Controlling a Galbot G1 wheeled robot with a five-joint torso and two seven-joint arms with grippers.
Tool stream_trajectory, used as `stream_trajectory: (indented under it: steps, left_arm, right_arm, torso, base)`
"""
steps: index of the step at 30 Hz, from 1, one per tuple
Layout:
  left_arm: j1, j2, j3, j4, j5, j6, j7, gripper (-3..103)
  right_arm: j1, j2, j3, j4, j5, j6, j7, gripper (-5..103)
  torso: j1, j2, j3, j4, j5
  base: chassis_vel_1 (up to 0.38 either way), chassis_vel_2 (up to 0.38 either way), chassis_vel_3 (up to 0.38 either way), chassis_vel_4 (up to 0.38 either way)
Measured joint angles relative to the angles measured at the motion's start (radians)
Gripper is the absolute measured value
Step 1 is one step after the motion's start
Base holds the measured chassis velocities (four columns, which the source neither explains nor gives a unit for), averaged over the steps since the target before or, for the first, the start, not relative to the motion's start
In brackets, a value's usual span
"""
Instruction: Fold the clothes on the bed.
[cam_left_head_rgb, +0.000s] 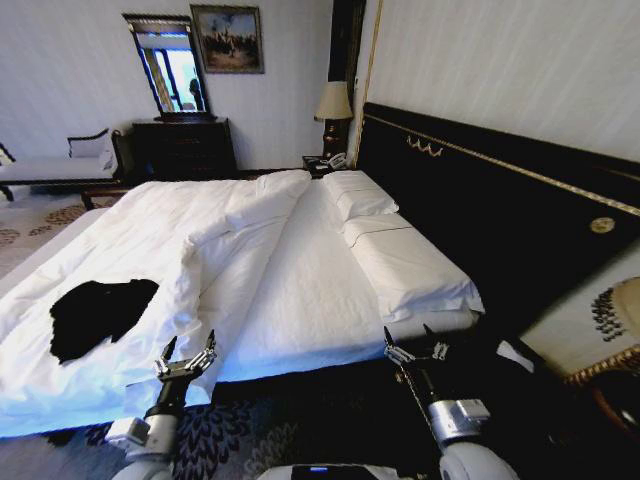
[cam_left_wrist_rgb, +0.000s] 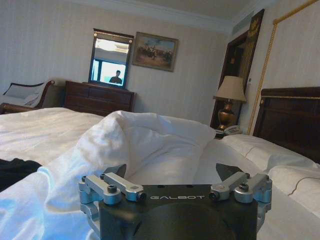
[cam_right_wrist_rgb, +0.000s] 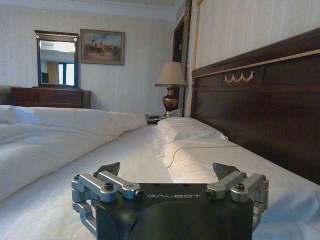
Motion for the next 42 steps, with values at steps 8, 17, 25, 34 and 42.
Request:
stream_trajectory:
  steps: [8, 17, 25, 34, 42]
  left_arm:
    - [0.003, 0.000, -0.006, 0.000, -0.002, -0.001, 0.000, 100]
    - [0.006, 0.000, -0.011, 0.000, -0.004, -0.004, 0.002, 100]
    - [0.009, 0.000, -0.019, -0.002, -0.003, -0.008, 0.003, 100]
    - [0.012, -0.004, -0.020, -0.002, -0.005, -0.012, 0.006, 100]
    - [0.013, -0.005, -0.020, 0.000, -0.005, -0.016, 0.008, 100]
  right_arm:
    - [0.001, 0.002, -0.004, -0.001, -0.003, -0.007, 0.008, 100]
    - [0.001, 0.002, -0.004, 0.000, -0.006, -0.015, 0.012, 100]
    - [0.001, 0.004, -0.010, 0.000, -0.011, -0.020, 0.013, 100]
    - [-0.001, 0.004, -0.010, 0.002, -0.010, -0.021, 0.015, 100]
    - [-0.001, 0.003, -0.009, 0.004, -0.008, -0.021, 0.016, 100]
  torso:
    - [0.000, 0.000, 0.000, 0.0000, 0.0000]
    - [0.000, 0.000, 0.000, 0.0000, 0.0000]
    - [0.000, 0.000, 0.000, 0.0000, 0.0000]
    - [0.000, 0.000, 0.000, 0.0000, 0.0000]
    - [0.000, 0.000, 0.000, 0.0000, 0.0000]
  base:
    - [-0.036, 0.027, 0.038, -0.030]
    - [-0.023, 0.040, 0.015, -0.040]
    - [0.026, 0.059, -0.030, -0.057]
    - [0.055, 0.065, -0.062, -0.074]
    - [0.073, 0.081, -0.084, -0.078]
